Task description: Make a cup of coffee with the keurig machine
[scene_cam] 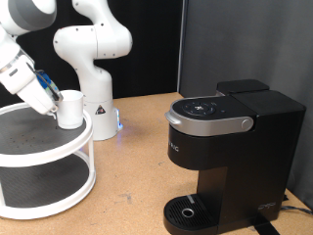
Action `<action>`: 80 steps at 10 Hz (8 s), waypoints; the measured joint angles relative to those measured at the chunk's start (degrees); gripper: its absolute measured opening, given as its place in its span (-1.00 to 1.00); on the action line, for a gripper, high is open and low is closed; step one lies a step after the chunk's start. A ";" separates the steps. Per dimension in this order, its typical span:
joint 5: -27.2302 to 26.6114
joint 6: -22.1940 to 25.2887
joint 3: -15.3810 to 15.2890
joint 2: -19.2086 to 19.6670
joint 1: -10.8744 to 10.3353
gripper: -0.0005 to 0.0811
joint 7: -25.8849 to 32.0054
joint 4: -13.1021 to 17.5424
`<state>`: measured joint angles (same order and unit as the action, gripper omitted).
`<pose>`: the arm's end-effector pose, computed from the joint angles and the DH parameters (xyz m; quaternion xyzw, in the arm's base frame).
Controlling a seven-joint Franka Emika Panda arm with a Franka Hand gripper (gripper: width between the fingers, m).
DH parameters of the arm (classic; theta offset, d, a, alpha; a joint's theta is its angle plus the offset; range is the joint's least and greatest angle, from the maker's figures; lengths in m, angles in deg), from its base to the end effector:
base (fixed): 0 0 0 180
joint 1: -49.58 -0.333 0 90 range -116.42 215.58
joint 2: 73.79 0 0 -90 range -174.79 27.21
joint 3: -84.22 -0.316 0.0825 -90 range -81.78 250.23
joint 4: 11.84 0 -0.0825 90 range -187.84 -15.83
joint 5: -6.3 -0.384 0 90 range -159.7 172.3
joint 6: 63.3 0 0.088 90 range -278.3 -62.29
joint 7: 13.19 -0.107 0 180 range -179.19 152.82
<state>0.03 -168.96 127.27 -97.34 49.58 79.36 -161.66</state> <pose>0.2753 -0.2229 0.3305 -0.8571 -0.4237 -0.0747 0.2834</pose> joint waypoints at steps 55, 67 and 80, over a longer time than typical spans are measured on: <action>-38.02 -33.05 -15.53 12.48 -9.55 -0.82 -21.57 -3.81; -52.87 -35.67 -19.80 22.73 -12.47 -0.82 -13.08 0.90; -64.44 -38.88 -28.12 29.05 -13.47 -0.82 -8.63 5.37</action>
<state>-64.41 -207.84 99.15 -68.29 36.11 70.73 -156.30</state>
